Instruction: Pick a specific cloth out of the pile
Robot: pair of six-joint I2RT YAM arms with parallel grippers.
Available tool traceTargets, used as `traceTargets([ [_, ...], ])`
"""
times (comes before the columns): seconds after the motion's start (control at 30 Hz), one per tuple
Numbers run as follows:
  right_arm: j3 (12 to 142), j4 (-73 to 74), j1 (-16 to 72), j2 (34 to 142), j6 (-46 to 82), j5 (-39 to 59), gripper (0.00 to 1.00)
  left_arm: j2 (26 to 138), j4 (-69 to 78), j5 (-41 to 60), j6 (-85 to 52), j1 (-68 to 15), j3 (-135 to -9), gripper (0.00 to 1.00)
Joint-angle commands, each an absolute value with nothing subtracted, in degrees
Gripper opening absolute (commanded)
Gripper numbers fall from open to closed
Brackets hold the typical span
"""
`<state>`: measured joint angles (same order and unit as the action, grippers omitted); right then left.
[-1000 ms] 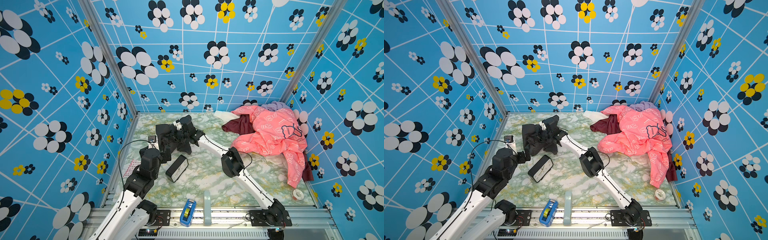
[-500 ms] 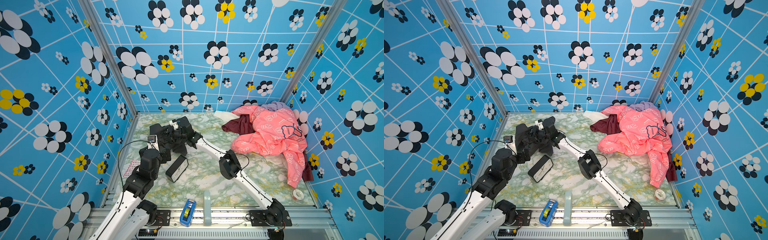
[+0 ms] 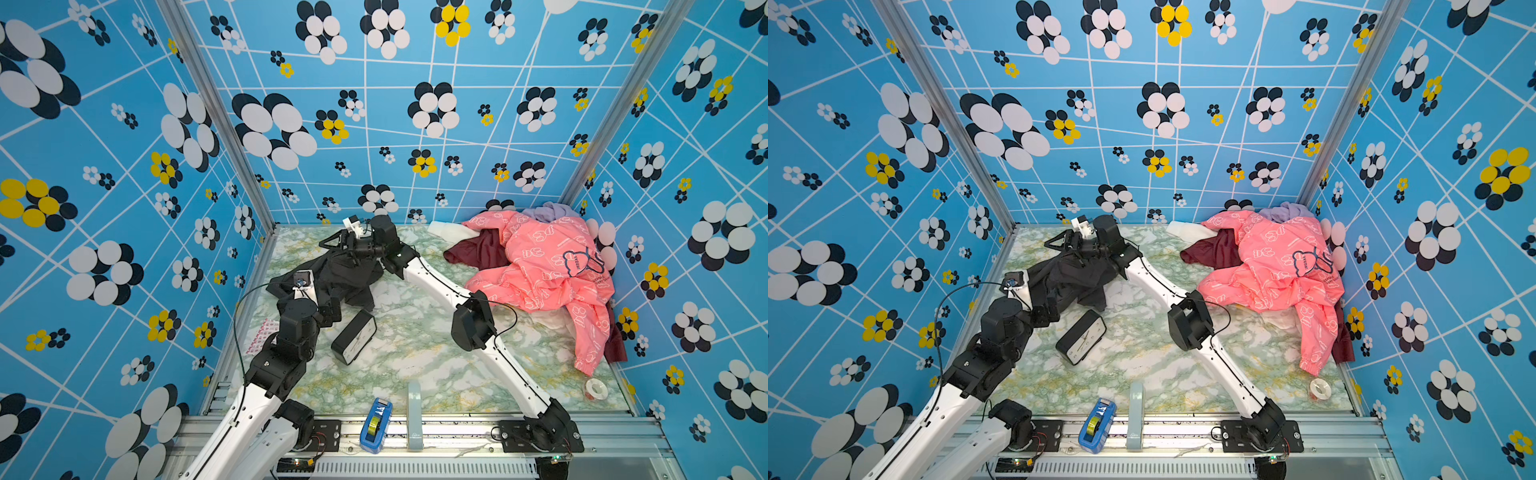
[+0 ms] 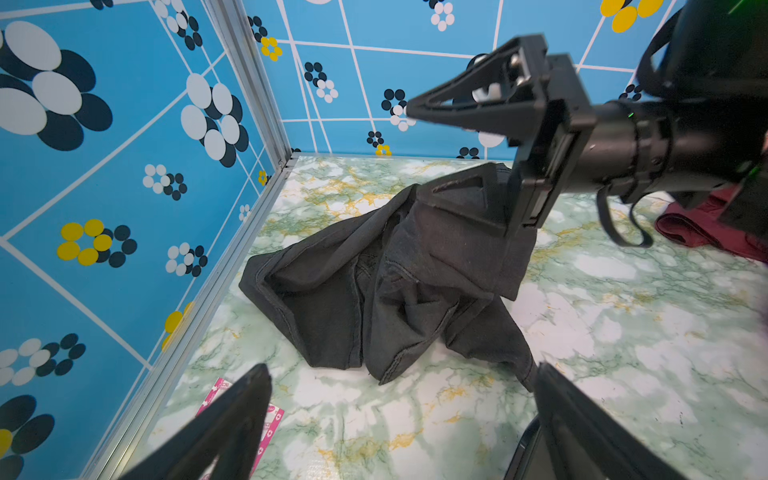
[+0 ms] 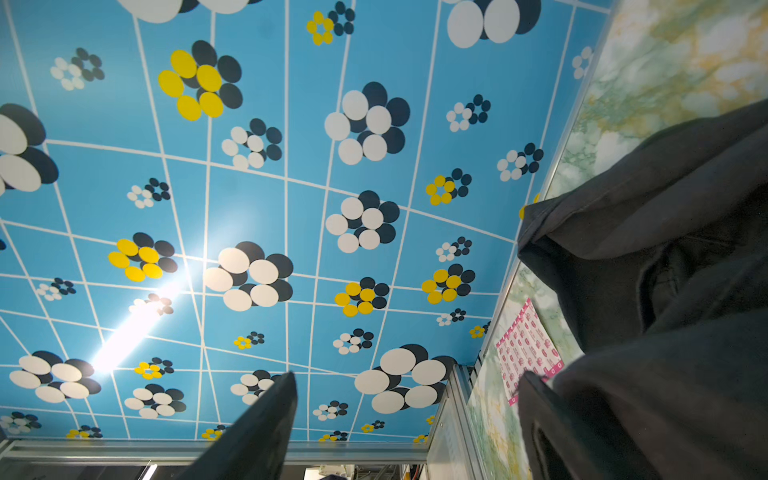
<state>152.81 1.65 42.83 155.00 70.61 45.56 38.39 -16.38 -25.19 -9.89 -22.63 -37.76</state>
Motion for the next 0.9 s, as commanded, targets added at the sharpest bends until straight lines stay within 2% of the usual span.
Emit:
traceTargets([
  [0.0,150.9,-6.5,42.1,147.6,62.8,47.8,0.96,39.6,-17.3,-26.6,-10.5,-22.5,-38.8,0.96],
  [0.2,144.3,-15.4,40.4,140.2,55.9,47.3,0.98,45.0,-17.2,-26.6,-10.7,-21.2,-42.5,0.87],
  [0.33,134.1,-17.6,37.8,132.7,52.7,44.7,0.92,52.3,-14.9,-20.8,-11.7,-16.8,-45.2,0.81],
  [0.43,118.8,-10.1,34.7,123.3,53.9,43.0,0.86,59.5,-14.3,-14.1,-12.9,-12.3,-48.8,0.76],
  [0.63,89.9,3.7,27.6,107.0,57.7,41.3,0.86,73.8,-20.0,-4.2,-11.3,-9.7,-60.2,0.67],
  [0.7,83.8,5.3,26.1,103.7,57.8,41.0,0.87,77.8,-20.9,-0.5,-11.2,-9.6,-62.6,0.66],
  [0.87,73.5,10.0,23.7,98.9,59.6,40.6,0.87,86.6,-20.4,6.2,-13.6,-9.2,-65.9,0.53],
])
